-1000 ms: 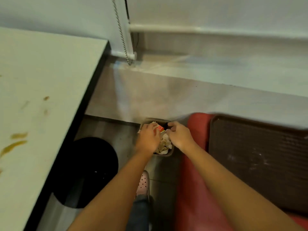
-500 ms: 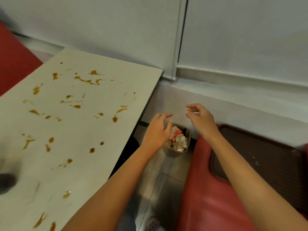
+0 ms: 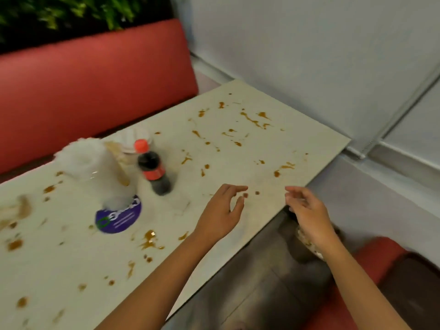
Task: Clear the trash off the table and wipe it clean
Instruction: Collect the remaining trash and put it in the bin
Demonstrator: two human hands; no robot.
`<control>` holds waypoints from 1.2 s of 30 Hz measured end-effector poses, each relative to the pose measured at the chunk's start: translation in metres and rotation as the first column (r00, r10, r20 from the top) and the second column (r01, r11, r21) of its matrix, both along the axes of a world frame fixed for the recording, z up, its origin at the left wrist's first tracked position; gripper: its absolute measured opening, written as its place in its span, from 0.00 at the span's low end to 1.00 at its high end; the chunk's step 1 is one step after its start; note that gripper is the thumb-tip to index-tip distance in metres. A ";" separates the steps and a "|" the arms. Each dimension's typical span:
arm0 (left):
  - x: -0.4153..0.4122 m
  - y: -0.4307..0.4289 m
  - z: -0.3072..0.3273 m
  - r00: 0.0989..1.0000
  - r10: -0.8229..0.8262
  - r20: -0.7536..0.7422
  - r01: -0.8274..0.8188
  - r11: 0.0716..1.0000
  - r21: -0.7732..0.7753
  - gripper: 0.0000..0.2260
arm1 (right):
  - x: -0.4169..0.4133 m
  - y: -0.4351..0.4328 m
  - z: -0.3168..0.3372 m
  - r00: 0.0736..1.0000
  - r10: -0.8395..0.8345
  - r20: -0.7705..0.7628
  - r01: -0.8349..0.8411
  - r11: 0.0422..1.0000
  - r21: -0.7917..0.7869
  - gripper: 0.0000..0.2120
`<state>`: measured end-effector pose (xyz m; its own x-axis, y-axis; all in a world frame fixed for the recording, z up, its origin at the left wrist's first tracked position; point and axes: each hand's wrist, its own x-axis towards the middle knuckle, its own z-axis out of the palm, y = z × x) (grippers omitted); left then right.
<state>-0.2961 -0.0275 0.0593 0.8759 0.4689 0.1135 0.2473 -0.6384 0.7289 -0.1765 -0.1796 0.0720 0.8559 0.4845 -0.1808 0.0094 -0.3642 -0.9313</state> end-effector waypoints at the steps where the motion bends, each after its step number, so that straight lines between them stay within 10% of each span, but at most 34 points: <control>1: -0.020 0.009 -0.002 1.000 0.020 -0.011 -0.020 1.000 0.000 0.13 | -0.015 0.011 -0.003 0.999 0.030 -0.014 -0.030 0.999 -0.013 0.07; 19: -0.403 0.128 -0.006 0.876 0.483 -0.013 -0.483 0.875 -0.019 0.12 | -0.345 0.211 -0.020 0.899 0.430 -0.078 -0.426 0.902 0.070 0.07; 36: -0.506 0.206 -0.003 0.666 0.745 -0.029 -0.745 0.664 -0.062 0.13 | -0.416 0.335 -0.017 0.713 0.700 0.047 -0.698 0.714 -0.050 0.07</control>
<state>-0.8017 0.1784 0.0559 0.2312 0.9711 0.0588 0.6213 -0.1939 0.7592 -0.5929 0.1551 0.0554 0.2842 0.9445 -0.1646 0.3250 -0.2564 -0.9103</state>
